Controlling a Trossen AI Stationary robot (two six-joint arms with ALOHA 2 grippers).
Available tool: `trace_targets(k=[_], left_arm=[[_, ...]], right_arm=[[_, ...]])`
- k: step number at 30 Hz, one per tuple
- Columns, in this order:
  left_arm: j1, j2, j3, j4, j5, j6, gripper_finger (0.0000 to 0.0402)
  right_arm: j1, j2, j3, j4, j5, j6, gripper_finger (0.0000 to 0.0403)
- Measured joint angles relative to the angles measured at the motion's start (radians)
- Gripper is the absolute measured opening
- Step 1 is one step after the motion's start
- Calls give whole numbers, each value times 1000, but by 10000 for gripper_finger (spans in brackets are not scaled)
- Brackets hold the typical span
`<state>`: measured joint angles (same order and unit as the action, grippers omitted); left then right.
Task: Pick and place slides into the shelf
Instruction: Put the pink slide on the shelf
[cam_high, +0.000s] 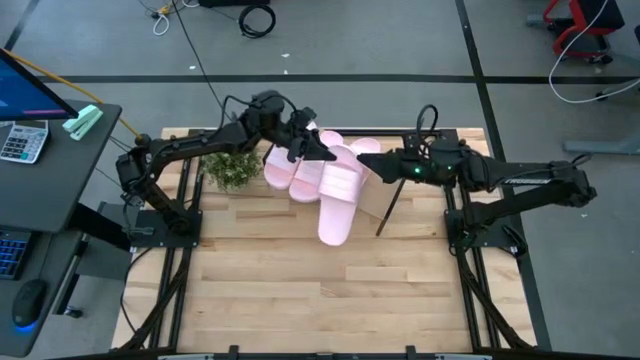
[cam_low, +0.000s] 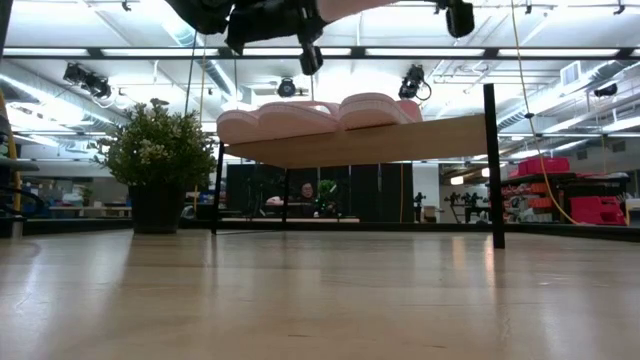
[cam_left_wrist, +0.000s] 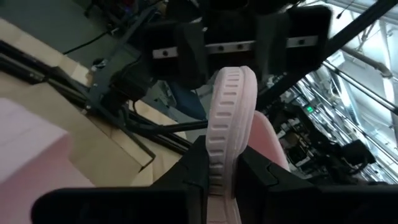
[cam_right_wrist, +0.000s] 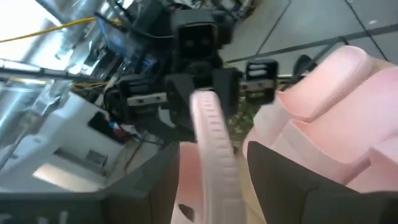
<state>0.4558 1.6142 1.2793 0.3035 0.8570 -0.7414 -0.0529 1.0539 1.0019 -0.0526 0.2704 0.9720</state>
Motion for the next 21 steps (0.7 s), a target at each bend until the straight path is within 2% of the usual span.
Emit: trace_targets(k=[6,15,21], left_arm=[[0,1,0,-9,-1,2,59],[-6,1,0,-13,-1,4,51],[-6,2,0,-58,0,37,58]], right_arm=[[-39,2,0,-5,-97,-130,192],[-202,15,0,-27,-386,-192,190],[-256,70,42,-33,-561,-212,178]])
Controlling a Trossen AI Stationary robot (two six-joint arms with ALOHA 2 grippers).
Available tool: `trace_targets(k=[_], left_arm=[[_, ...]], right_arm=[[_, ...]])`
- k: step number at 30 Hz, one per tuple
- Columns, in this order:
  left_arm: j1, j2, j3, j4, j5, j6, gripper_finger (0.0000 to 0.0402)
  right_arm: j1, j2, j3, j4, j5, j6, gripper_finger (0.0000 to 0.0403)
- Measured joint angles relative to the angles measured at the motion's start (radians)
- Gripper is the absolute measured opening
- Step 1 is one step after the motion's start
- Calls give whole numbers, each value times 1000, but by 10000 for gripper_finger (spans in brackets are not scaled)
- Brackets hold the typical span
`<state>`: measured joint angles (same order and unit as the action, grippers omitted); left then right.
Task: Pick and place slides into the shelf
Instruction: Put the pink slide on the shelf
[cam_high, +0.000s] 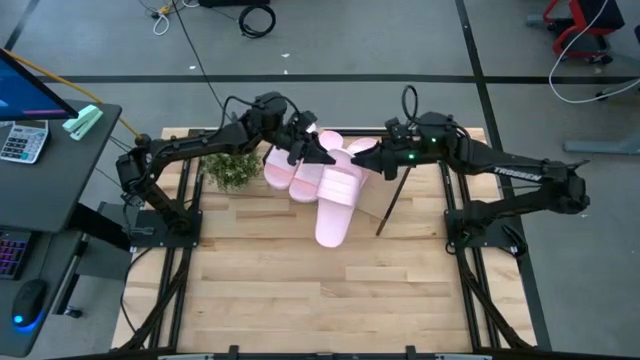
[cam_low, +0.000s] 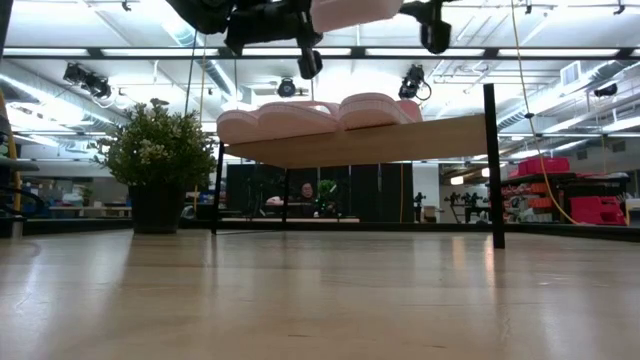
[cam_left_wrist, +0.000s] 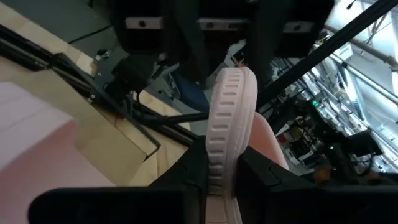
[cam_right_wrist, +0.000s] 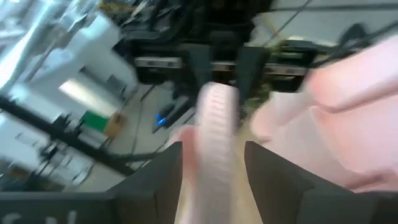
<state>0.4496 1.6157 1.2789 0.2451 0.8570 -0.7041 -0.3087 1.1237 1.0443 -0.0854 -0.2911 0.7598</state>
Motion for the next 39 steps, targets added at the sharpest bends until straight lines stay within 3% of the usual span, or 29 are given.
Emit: trace_targets(k=[10,17,30,39], left_arm=[[0,0,0,-35,-14,36,64],[1,0,0,-22,-9,41,63],[72,0,-1,20,-45,38,171],[133,0,-1,23,-49,34,210]], right_arm=[[-4,214,269,-344,-84,-179,133],[-22,283,412,-495,-71,-303,41],[-107,246,434,-672,24,-334,41],[-241,224,434,-831,-28,-303,41]])
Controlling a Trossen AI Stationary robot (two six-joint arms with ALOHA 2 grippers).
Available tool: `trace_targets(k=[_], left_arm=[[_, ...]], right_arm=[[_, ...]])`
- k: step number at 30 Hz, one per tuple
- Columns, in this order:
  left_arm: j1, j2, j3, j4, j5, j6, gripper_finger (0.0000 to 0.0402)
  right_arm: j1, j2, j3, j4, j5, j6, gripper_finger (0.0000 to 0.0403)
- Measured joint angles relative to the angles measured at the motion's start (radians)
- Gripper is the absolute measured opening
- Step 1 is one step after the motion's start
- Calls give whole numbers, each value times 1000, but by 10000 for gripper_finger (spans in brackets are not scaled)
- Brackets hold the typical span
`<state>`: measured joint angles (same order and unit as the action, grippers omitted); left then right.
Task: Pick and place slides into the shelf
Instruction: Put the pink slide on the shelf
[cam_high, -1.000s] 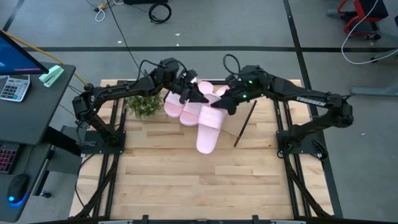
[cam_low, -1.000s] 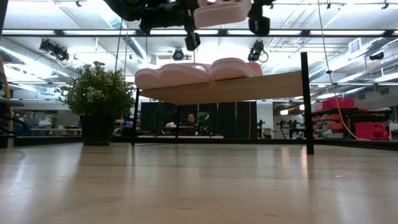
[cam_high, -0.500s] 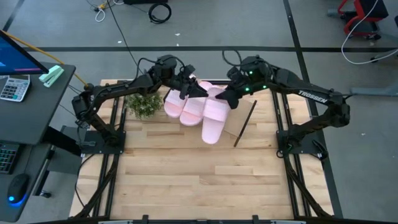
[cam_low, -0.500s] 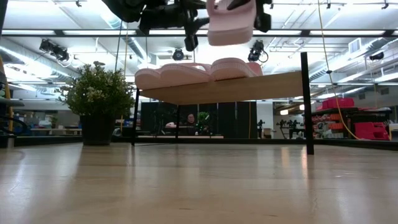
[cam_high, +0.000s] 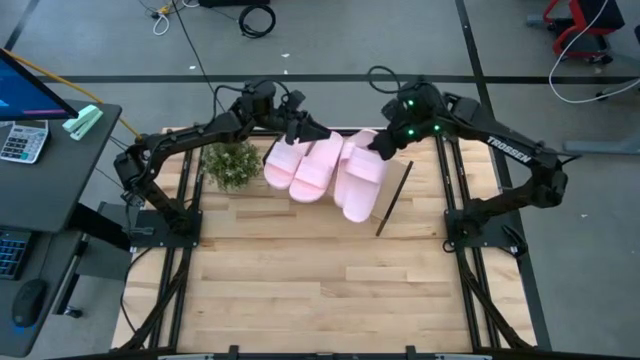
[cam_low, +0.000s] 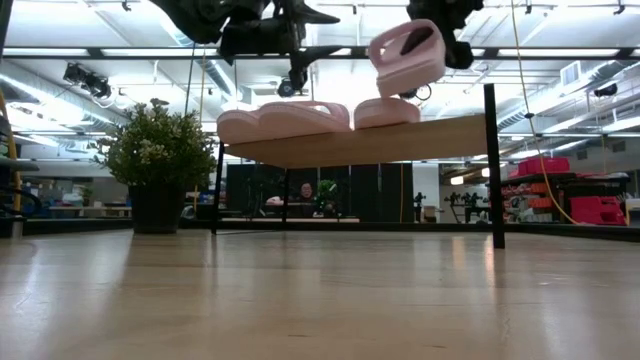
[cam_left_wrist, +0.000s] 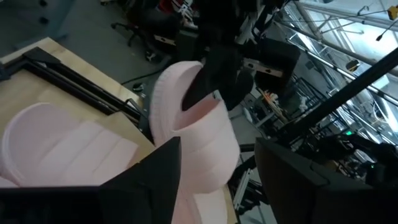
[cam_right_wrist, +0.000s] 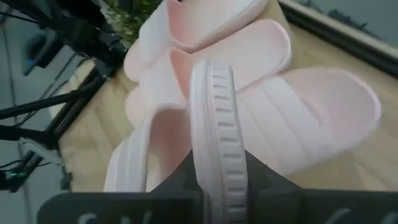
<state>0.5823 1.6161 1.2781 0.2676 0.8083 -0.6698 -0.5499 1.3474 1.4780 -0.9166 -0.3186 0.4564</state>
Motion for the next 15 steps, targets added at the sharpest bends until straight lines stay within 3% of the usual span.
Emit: trace_targets(k=[10,15], left_arm=[[48,0,0,0,1,2,195],[66,0,0,0,1,6,194]], right_arm=[[-18,-4,0,-7,-180,94,41],[-50,-26,-2,-45,-164,100,41]])
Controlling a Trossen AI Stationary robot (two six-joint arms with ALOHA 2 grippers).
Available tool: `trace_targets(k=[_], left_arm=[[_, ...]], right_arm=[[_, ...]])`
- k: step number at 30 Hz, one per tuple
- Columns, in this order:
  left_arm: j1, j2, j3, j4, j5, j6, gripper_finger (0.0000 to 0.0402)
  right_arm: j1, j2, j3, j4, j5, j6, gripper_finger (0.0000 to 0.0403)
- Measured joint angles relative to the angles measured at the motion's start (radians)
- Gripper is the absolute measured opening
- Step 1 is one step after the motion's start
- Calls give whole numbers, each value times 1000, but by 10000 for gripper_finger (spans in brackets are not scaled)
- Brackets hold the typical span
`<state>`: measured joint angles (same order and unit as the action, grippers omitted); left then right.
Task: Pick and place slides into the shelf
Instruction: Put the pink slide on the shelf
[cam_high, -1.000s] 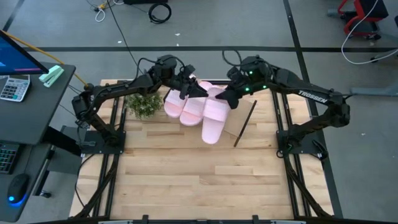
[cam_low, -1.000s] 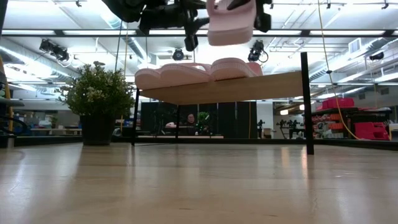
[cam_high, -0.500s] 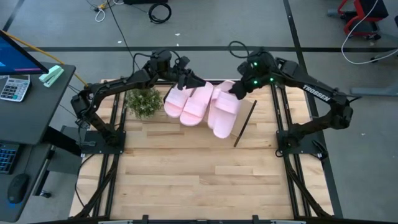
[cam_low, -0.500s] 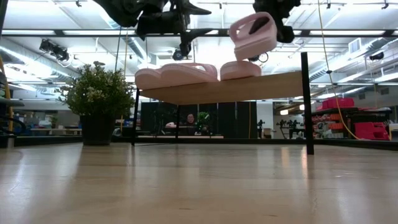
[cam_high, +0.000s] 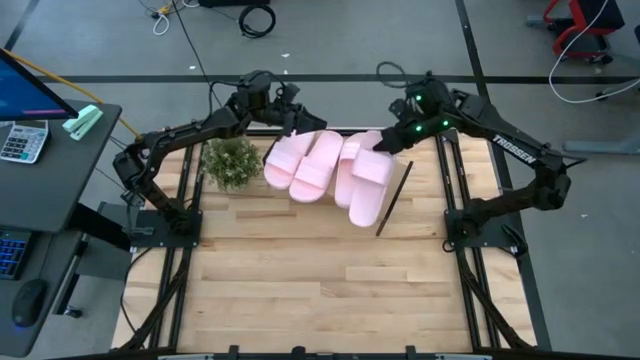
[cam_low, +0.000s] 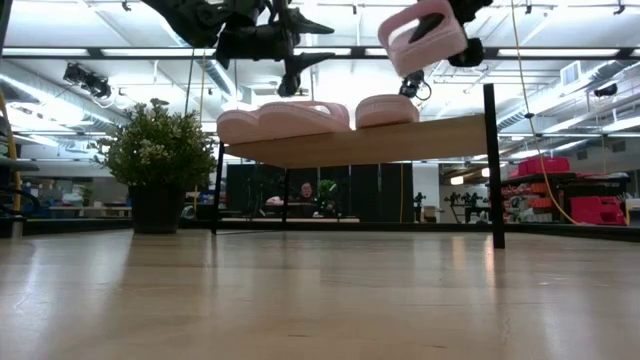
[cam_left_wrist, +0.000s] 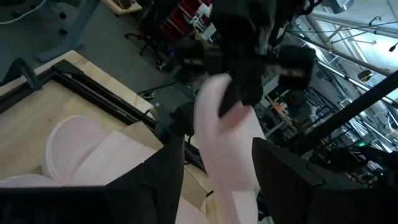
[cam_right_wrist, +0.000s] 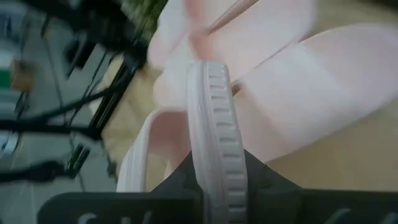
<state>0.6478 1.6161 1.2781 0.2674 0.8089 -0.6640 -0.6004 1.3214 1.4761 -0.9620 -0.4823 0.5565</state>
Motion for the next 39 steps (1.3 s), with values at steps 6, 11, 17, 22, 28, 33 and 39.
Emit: trace_targets(k=[6,11,17,22,28,33,39], left_arm=[[13,0,0,-4,0,3,198],[13,0,0,-4,0,6,195],[13,0,0,-3,0,6,190],[13,0,0,-3,0,6,196],[13,0,0,-3,0,6,191],[13,0,0,-3,0,6,188],[13,0,1,-3,0,6,188]], right_arm=[[-64,-30,0,-96,31,5,41],[-88,-28,-10,-172,92,-23,41],[-90,1,-35,-156,161,17,41],[-90,5,-78,-122,179,42,41],[-90,5,-117,-98,194,50,41],[-82,5,-158,-27,210,76,41],[-81,6,-178,16,203,106,41]])
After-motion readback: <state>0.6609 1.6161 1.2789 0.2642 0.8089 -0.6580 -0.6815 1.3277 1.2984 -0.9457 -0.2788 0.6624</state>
